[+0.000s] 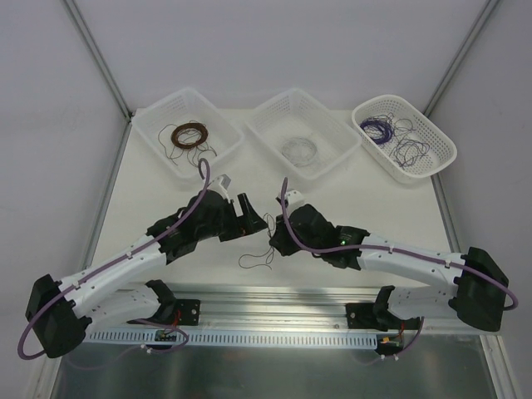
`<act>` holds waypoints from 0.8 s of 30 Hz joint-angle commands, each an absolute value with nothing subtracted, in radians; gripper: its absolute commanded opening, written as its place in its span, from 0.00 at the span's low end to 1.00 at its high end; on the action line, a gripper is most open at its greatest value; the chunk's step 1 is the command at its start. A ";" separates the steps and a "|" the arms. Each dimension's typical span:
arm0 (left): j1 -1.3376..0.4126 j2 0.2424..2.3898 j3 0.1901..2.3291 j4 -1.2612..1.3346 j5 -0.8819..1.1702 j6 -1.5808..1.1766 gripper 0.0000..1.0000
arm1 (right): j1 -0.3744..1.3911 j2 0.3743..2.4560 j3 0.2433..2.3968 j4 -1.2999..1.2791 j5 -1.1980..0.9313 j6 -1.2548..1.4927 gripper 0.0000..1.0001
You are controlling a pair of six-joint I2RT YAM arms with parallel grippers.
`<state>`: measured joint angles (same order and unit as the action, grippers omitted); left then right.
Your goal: Untangle the cables
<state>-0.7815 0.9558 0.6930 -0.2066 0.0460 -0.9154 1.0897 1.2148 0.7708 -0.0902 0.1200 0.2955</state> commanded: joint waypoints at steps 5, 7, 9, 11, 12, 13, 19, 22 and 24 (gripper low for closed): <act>-0.844 1.052 0.759 -0.135 -0.075 -0.963 0.71 | 1.134 1.213 0.808 -0.005 0.149 0.319 0.01; -0.854 1.074 0.762 -0.133 -0.090 -0.965 0.65 | 1.144 1.215 0.807 -0.003 0.149 0.318 0.01; -0.867 1.095 0.767 -0.133 -0.103 -0.966 0.51 | 1.155 1.216 0.805 0.000 0.152 0.318 0.01; -0.873 1.106 0.773 -0.133 -0.110 -0.966 0.37 | 1.160 1.216 0.804 0.020 0.156 0.318 0.01; -0.876 1.108 0.776 -0.135 -0.118 -0.963 0.20 | 1.160 1.218 0.802 0.020 0.158 0.318 0.01; -0.879 1.109 0.778 -0.135 -0.121 -0.956 0.13 | 1.160 1.218 0.802 0.018 0.160 0.319 0.01; -0.879 1.108 0.787 -0.133 -0.147 -0.885 0.00 | 1.166 1.174 0.759 0.011 0.192 0.319 0.16; -0.879 1.097 0.790 -0.137 -0.199 -0.826 0.00 | 1.164 1.125 0.753 -0.040 0.219 0.298 0.29; -0.874 1.094 0.808 -0.141 -0.238 -0.784 0.00 | 1.166 1.092 0.753 -0.109 0.270 0.284 0.50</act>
